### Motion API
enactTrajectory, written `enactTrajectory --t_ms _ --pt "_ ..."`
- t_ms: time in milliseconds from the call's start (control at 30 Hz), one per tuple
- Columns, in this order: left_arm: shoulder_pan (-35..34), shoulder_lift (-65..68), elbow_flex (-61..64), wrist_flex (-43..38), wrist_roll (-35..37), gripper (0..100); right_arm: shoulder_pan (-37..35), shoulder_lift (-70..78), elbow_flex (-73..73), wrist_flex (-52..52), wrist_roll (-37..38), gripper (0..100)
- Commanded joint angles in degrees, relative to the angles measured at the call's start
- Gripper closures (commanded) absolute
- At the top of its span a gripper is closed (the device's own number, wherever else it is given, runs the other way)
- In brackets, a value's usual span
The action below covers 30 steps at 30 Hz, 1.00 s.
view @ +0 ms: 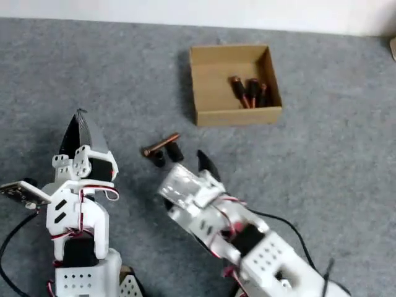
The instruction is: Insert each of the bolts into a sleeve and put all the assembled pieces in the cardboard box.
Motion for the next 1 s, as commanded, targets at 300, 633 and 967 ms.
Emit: enactTrajectory --t_ms 300,633,967 --pt "-5.5 -0.4 -5.1 0.2 -0.2 99 -3.4 48.0 -18.9 -20.4 -0.5 62.8" --pt "-5.3 -0.4 -5.1 0.2 -0.2 99 1.2 58.2 -29.9 -20.5 -0.3 62.8" --pt "-5.1 -0.4 -5.0 0.2 -0.2 99 1.9 64.3 -37.1 -20.2 -0.4 62.9"
